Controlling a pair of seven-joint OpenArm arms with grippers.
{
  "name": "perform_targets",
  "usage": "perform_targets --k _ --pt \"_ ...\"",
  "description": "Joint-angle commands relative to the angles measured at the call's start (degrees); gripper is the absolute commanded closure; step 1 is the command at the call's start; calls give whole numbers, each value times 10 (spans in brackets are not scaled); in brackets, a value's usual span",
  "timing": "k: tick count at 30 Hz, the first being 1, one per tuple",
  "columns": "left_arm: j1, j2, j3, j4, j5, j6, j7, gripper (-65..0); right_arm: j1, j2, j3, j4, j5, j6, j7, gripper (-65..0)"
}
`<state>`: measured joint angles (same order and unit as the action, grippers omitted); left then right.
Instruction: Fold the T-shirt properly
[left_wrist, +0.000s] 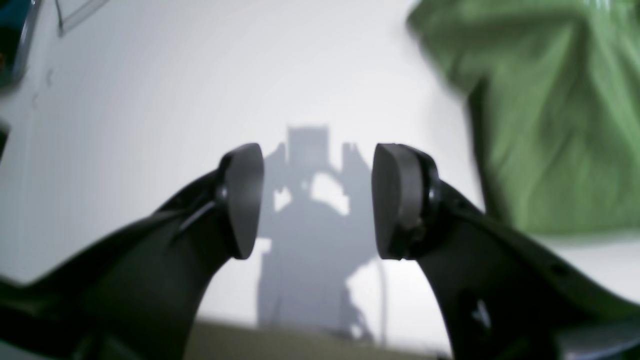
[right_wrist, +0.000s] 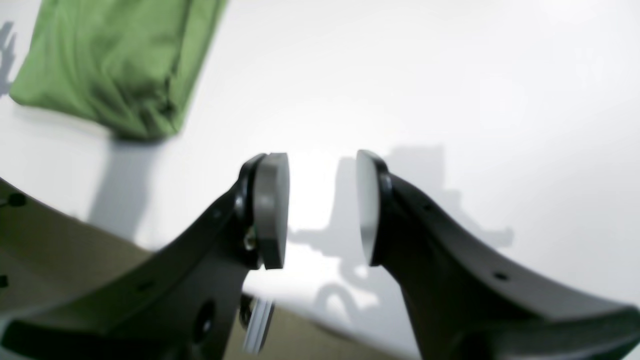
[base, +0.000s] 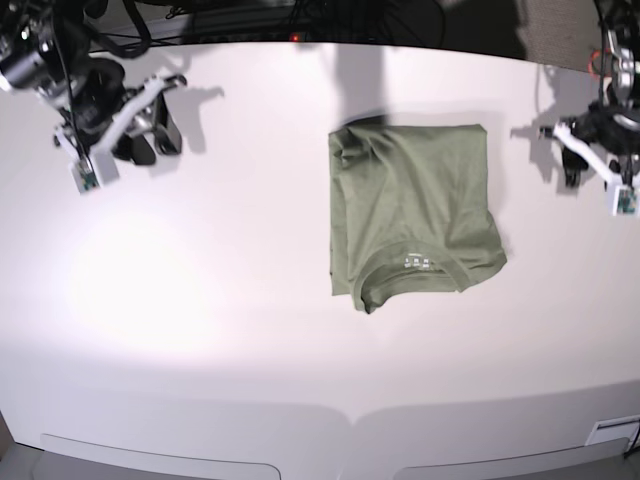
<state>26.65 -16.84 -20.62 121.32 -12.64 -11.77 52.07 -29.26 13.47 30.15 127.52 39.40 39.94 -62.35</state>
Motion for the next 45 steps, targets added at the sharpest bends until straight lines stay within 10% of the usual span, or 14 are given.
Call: perform_targets --k 1,11,18,24,30,36,40,45 --pt "23 -5 -5 17 -5 -5 -6 -328 -23 5 16 18 20 1 -3 -229" --pt "276 -1 -5 78 -4 -5 4 -328 -316 7 100 43 136 1 -75 -229" --pt "387 9 -3 -32 -30 -78 -72 -328 -416 12 29 -33 17 1 43 -229" --pt "284 9 13 -339 -84 -174 -73 -328 -350 122 -138 -319 -190 1 221 -229" --pt "114 9 24 -681 -58 -196 -190 -328 -177 177 -293 -637 -229 -74 241 -229" --pt "-28 9 24 -875 31 -194 -287 -328 -8 173 -424 -862 -229 -80 287 -229" --pt "-78 11 24 -952 101 -135 -377 -327 80 142 -483 -918 -230 -126 304 -229" --pt "-95 11 24 -960 116 -129 -374 -319 143 90 -536 -925 -229 -130 257 -229"
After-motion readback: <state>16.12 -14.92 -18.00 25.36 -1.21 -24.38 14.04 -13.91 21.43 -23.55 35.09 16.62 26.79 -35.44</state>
